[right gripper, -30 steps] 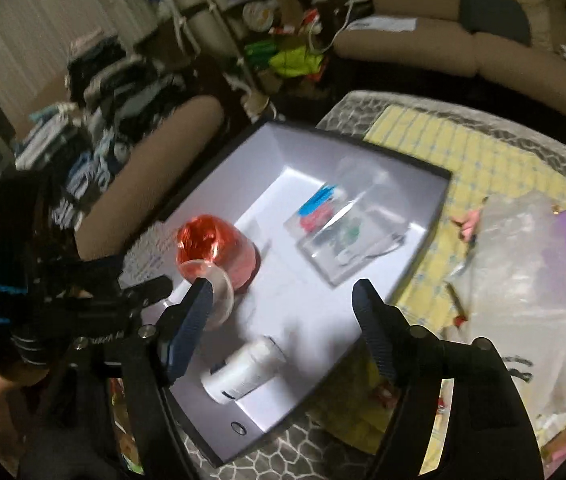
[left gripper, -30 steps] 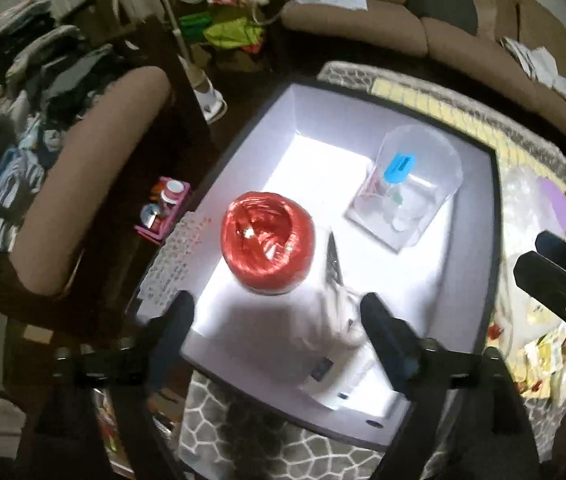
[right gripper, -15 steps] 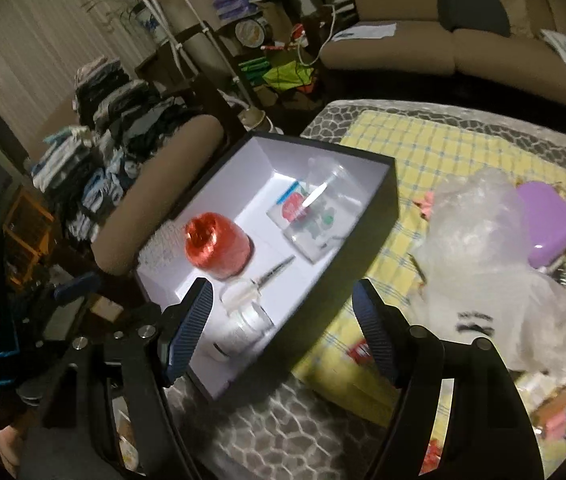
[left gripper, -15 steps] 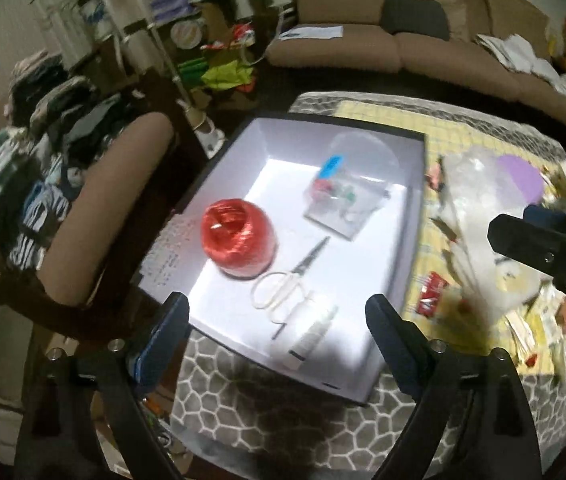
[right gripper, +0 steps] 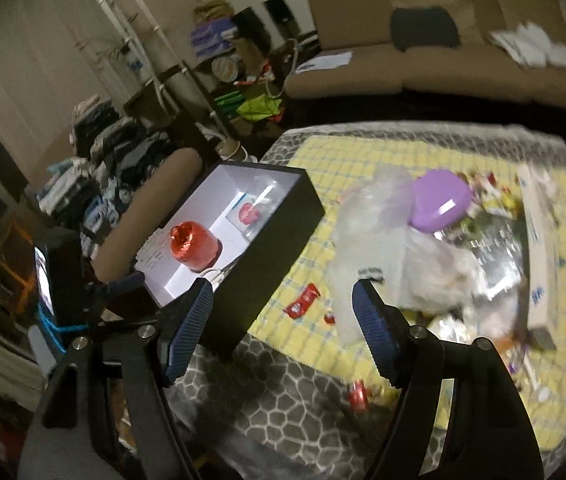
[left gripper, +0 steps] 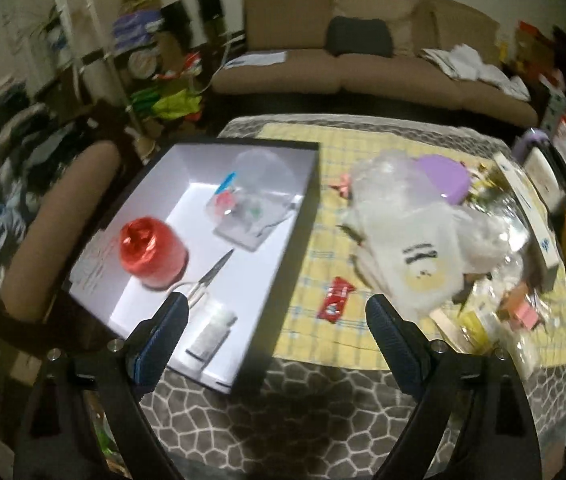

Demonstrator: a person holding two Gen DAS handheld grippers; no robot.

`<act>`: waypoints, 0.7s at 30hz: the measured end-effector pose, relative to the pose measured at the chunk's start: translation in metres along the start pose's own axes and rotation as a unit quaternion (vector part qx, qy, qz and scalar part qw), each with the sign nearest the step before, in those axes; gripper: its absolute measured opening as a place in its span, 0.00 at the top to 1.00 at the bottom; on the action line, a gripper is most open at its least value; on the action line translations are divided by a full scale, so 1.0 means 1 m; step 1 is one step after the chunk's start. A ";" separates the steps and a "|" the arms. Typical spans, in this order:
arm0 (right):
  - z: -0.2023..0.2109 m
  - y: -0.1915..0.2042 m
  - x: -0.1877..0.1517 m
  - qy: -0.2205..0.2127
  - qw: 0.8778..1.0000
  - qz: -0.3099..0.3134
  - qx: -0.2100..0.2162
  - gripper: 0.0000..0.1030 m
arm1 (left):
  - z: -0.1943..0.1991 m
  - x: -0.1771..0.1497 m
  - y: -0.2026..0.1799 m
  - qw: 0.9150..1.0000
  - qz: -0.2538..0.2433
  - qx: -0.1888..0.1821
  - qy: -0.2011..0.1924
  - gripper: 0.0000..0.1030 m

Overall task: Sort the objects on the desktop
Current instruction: 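Withdraw both tools from the box back toward the cluttered table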

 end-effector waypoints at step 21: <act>0.032 -0.169 -0.046 0.047 0.982 -0.153 -0.101 0.31 | -0.037 0.020 -0.090 0.999 -0.041 -0.016 -0.007 0.10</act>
Point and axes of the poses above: each gripper's, at about its wrist camera, not at the fingertips, and z roughly against the way its jaws point, y to its left, x to its top, the point moved 10 cm from there along -z, roughly the way its jaws point, and after that the axes turned 1 degree about x, right-handed, at the moved point
